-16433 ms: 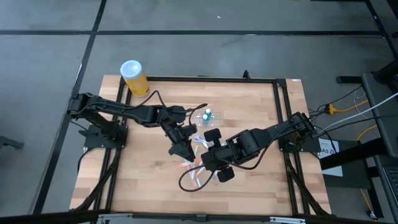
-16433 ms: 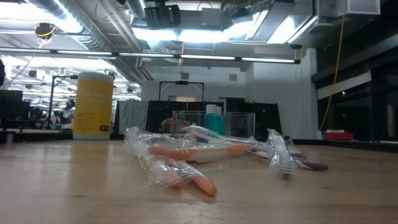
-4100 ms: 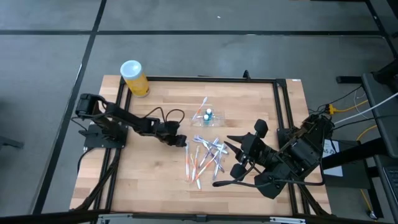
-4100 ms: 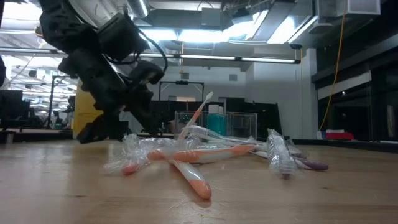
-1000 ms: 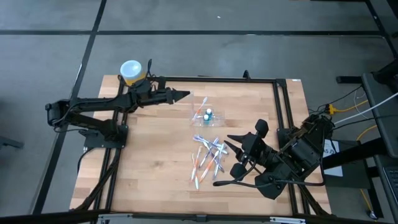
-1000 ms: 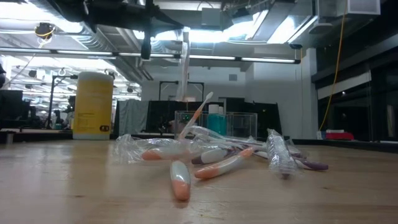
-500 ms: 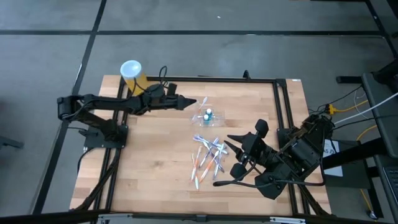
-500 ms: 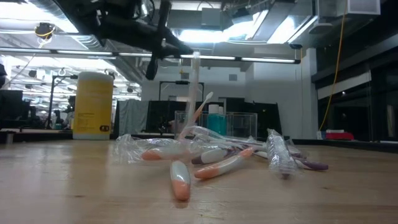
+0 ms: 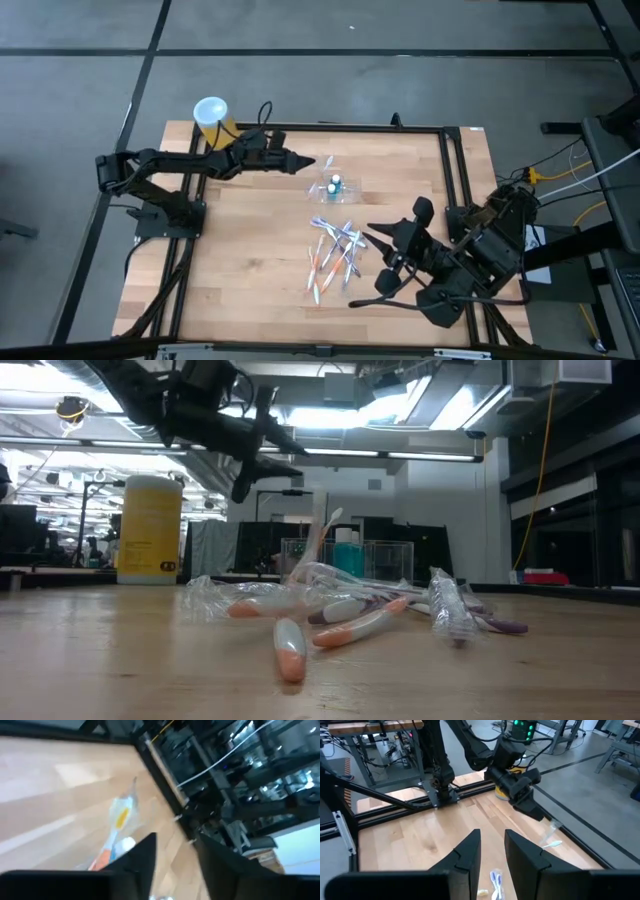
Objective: Pick & Place toothbrushing station
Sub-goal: Put the orange toothbrush into the transparent organizer
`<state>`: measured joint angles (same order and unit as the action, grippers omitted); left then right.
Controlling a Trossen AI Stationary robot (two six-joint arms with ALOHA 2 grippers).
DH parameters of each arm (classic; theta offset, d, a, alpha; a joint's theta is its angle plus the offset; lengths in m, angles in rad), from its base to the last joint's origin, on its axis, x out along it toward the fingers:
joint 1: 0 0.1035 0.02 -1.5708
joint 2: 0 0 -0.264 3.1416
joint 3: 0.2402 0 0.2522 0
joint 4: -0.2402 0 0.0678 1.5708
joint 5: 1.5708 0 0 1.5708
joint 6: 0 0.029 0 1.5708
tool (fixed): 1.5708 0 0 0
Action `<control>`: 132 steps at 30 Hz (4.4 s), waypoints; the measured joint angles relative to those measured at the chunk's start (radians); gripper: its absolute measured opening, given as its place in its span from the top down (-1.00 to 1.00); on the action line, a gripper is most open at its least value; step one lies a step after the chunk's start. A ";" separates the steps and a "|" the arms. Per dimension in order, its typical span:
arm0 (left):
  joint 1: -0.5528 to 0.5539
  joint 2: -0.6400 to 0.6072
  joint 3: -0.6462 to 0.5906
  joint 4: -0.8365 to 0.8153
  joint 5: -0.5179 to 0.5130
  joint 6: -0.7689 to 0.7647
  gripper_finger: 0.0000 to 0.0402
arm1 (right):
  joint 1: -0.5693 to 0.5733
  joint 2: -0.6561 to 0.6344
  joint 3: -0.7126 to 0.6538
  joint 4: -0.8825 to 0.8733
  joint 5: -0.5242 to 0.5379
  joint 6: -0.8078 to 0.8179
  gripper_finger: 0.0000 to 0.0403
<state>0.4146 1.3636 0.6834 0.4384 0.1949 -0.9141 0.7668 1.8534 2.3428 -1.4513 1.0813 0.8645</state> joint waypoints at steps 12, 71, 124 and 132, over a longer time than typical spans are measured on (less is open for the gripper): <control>0.022 -0.152 0.000 -0.445 0.256 0.112 0.05 | 0.031 0.000 0.000 -0.016 -0.011 0.070 0.55; -0.410 0.344 0.027 -0.111 0.052 -0.232 0.18 | 0.071 0.001 0.000 -0.025 0.035 0.085 0.55; -0.306 -0.119 0.256 -0.348 -0.445 0.194 0.99 | 0.164 0.001 0.000 0.063 0.172 0.066 0.55; -0.168 -0.062 0.255 -0.334 -0.372 0.206 0.99 | 0.163 0.001 0.000 0.060 0.170 0.059 0.55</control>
<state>0.2461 1.3015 0.9386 0.1040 -0.1773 -0.7079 0.9302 1.8545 2.3428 -1.3914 1.2514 0.9230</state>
